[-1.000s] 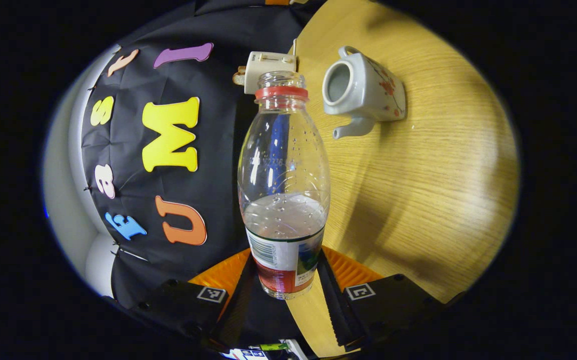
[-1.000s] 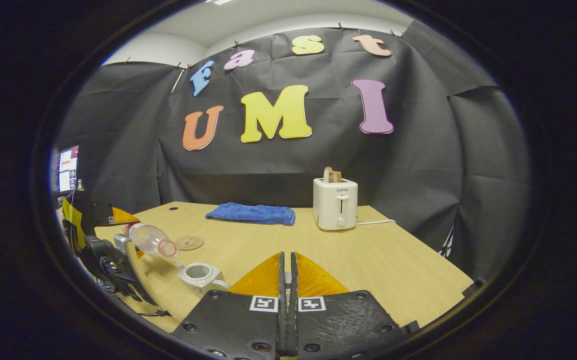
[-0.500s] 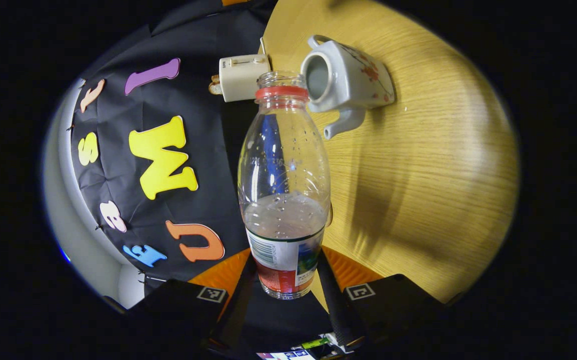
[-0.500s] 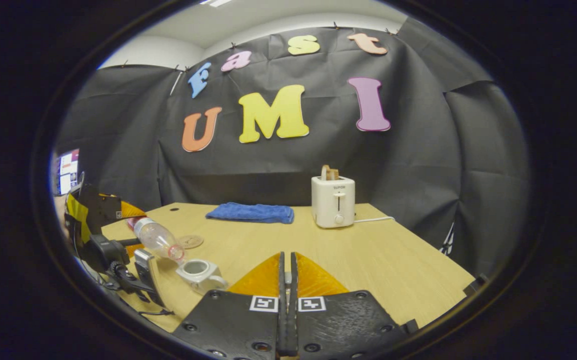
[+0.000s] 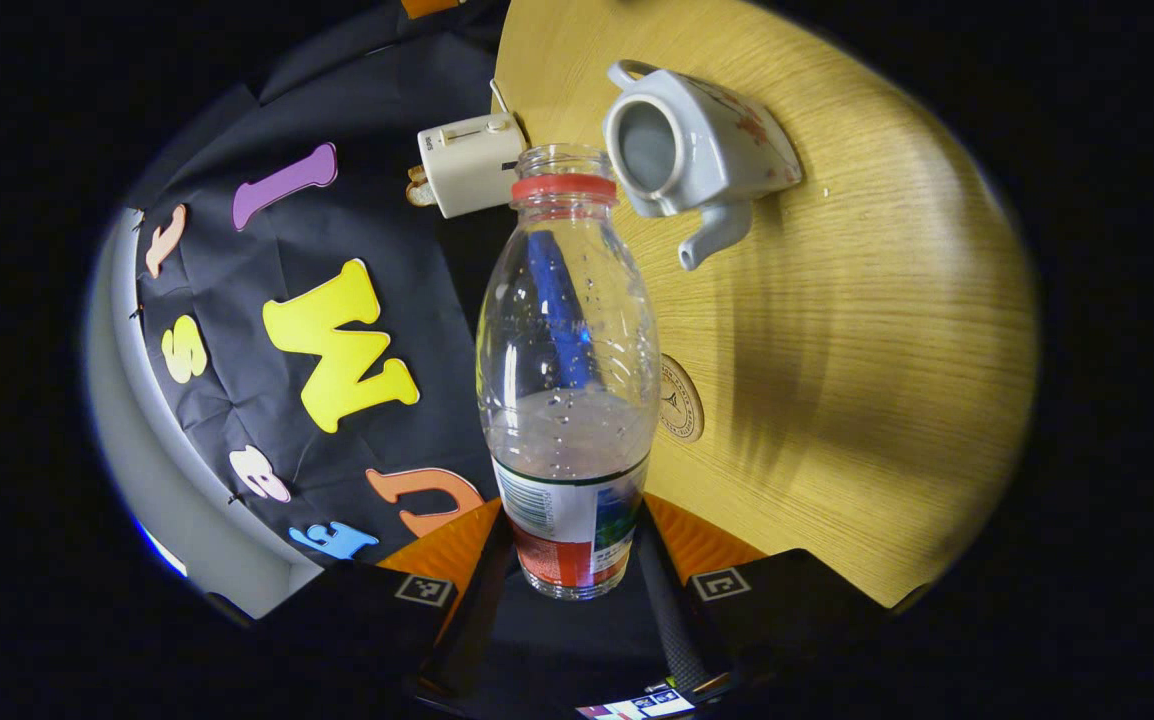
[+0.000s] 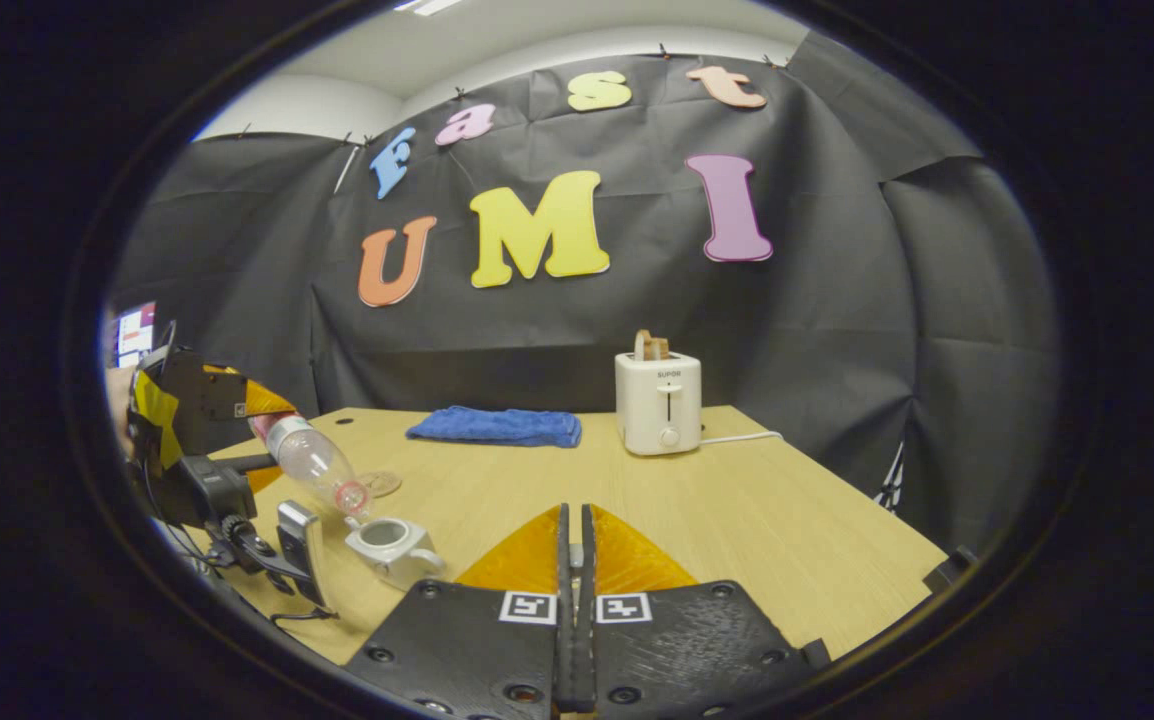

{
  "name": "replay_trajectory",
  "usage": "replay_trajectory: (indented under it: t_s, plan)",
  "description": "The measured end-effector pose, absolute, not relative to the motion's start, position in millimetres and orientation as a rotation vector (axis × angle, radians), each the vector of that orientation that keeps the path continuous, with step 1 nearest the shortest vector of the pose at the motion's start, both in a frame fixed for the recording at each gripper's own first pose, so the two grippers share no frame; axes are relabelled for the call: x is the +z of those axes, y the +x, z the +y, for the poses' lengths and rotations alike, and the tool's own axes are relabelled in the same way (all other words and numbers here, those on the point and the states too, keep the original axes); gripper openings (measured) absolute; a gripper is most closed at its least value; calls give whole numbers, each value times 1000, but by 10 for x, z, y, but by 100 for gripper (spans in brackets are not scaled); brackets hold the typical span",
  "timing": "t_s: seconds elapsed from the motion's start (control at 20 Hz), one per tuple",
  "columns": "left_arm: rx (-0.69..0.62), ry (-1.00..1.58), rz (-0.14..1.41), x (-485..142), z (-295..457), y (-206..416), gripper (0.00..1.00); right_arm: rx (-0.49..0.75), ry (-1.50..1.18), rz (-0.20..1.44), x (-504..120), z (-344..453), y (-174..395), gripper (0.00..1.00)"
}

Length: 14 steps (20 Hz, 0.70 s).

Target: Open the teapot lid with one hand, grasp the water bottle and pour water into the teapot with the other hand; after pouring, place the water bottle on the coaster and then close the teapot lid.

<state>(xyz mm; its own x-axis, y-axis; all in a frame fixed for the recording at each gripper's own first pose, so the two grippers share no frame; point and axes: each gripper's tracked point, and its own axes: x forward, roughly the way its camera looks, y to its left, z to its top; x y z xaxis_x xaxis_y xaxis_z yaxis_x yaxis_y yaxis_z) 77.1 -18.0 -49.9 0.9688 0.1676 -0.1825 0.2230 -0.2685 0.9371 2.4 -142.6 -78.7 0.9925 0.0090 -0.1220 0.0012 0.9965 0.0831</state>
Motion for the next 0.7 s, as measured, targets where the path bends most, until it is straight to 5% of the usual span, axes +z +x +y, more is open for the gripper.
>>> replay_trajectory:
  t_s: [0.7]
  plan:
    - [-25, 2016, 230, -312, -312, 873, 71, 7, 101, 123, -816, -1463, 9, 0]
